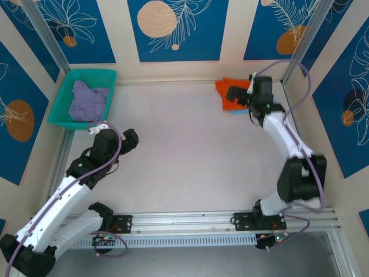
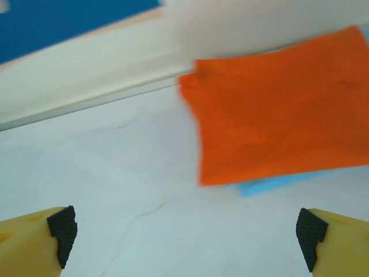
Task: Fold and stack the t-shirts
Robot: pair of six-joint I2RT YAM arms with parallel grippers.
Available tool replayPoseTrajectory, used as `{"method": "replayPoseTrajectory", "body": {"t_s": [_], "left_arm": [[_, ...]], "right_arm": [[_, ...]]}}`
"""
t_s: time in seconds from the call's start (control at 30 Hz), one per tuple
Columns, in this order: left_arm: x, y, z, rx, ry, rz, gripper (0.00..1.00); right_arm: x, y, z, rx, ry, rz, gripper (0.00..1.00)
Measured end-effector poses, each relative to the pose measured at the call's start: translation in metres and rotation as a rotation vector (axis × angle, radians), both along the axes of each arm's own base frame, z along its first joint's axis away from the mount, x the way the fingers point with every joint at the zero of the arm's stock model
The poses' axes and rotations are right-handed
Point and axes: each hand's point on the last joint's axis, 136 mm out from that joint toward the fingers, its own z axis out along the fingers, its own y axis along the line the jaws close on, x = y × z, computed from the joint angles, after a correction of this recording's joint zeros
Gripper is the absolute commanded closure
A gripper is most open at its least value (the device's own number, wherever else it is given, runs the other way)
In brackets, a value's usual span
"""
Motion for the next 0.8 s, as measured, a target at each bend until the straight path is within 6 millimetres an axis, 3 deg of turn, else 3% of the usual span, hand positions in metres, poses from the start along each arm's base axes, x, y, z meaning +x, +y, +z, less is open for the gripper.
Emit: {"method": "replayPoseTrajectory", "body": {"t_s": [0.07, 0.17, 0.23, 0.33, 0.43, 0.57, 0.67, 0.8], "left_arm": [[-0.003, 0.013, 0.022, 0.033, -0.042, 0.043, 0.00], [-0.004, 0.025, 0.049, 0.106, -0.108, 0.063, 0.00], [-0.004, 0.031, 0.058, 0.178, -0.142, 0.050, 0.00], [0.003, 0.038, 0.067, 0.332, -0.197, 0.032, 0.00], [0.015, 0.050, 0.057, 0.480, -0.218, 0.036, 0.00], [0.034, 0.092, 0.023, 0.561, -0.121, 0.138, 0.00], [0.052, 0.111, -0.001, 0.541, -0.056, 0.178, 0.00], [0.076, 0.121, -0.039, 0.514, -0.028, 0.193, 0.00]], "right_arm": [[-0.037, 0.013, 0.006, 0.022, -0.079, 0.038, 0.01], [-0.087, 0.014, 0.004, 0.045, -0.175, 0.030, 0.01], [-0.114, 0.005, -0.004, 0.045, -0.227, 0.000, 0.01], [-0.140, -0.016, -0.021, 0.016, -0.266, -0.075, 0.01], [-0.150, -0.036, -0.036, -0.036, -0.300, -0.137, 0.01], [-0.150, -0.057, -0.068, -0.120, -0.313, -0.170, 0.01], [-0.143, -0.069, -0.091, -0.151, -0.249, -0.175, 0.01], [-0.125, -0.073, -0.124, -0.143, -0.126, -0.156, 0.01]]}}
